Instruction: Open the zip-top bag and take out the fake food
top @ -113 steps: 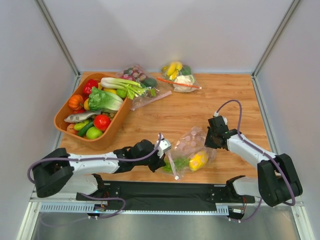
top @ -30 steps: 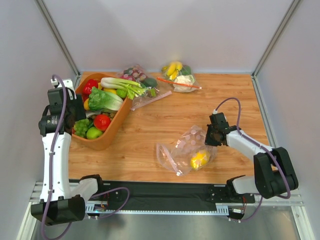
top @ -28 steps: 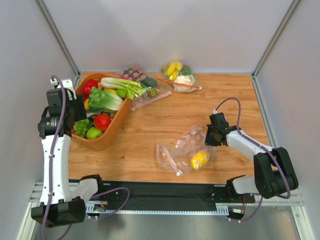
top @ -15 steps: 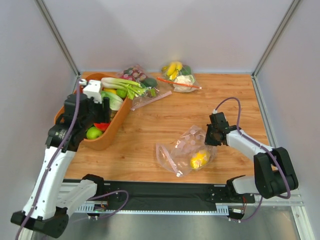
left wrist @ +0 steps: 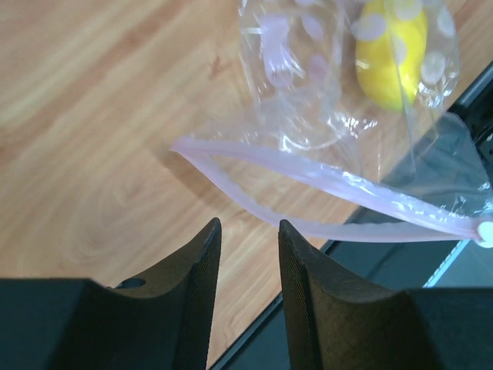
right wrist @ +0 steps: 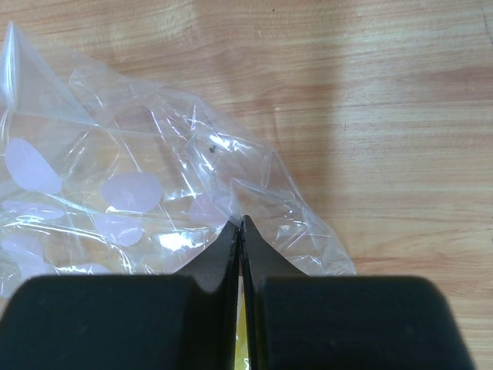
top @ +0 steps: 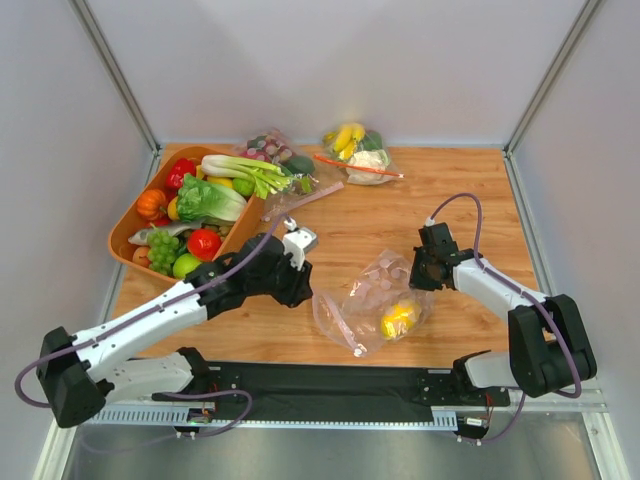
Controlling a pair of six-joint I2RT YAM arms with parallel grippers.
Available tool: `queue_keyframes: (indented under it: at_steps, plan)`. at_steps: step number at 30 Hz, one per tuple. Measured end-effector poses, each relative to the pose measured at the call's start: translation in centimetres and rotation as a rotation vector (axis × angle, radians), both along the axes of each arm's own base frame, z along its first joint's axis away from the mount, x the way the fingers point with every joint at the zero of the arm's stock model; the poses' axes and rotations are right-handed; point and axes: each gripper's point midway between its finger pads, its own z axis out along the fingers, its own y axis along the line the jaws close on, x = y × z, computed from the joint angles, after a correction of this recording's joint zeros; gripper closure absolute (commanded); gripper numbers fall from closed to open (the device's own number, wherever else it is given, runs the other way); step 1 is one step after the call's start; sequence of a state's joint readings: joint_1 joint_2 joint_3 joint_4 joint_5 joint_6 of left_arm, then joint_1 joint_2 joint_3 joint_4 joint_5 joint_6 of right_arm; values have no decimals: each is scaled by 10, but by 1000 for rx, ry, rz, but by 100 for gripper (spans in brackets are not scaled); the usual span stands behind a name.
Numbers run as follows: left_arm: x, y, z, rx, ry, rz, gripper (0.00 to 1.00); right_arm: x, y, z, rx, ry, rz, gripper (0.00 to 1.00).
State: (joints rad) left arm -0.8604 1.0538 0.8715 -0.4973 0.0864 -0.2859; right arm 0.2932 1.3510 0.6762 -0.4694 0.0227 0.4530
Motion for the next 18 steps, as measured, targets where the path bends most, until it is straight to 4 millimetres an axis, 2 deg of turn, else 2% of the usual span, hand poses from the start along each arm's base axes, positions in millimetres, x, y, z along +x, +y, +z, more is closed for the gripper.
queue_keyframes:
  at_steps: [3,6,11,18]
  plan:
    - [-18,-9,-34,35,83,-44,58,-1,0,0,2,3,0,100]
    - [-32,-13,-56,67,140,-74,59,-1,0,0,3,6,0,100]
    - [-43,-24,-69,65,175,-110,58,-2,1,0,4,7,1,100]
    - [-42,-49,-75,-14,161,-142,55,-3,0,-1,3,14,-1,100]
